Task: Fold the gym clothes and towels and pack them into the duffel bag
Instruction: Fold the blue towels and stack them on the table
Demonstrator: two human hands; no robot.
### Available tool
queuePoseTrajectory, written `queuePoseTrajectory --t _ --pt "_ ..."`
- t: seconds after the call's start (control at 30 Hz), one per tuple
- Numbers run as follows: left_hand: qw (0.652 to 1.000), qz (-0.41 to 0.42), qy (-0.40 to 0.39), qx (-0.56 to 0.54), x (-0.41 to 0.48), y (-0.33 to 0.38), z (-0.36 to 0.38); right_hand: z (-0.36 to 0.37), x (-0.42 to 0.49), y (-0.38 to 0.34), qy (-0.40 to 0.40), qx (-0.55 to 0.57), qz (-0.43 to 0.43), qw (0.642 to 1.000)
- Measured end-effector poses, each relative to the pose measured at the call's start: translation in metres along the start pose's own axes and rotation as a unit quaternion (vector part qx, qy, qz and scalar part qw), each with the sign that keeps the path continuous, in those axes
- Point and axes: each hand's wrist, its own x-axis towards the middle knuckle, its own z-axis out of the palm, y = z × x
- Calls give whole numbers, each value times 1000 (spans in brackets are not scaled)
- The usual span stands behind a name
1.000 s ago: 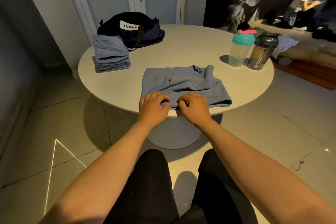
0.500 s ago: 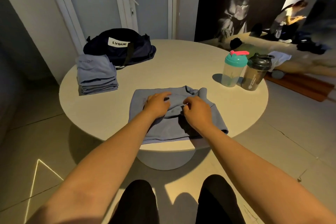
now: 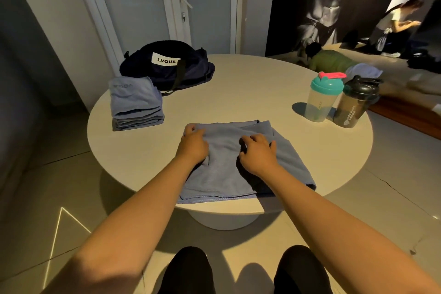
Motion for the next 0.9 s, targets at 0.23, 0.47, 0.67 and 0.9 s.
queuePoseTrajectory --t 0.23,0.47,0.67,0.9 --pt "987 101 28 -122 -19 2 -5 11 23 -43 36 135 -92 986" --pt "1000 6 16 10 -7 -27 -6 35 29 -52 -7 62 -72 995" --pt "993 95 28 -62 -27 -24 -4 44 20 -55 -32 -10 -62 998" --pt "949 90 -25 -302 -40 -19 -14 39 18 -59 -46 -40 -58 996"
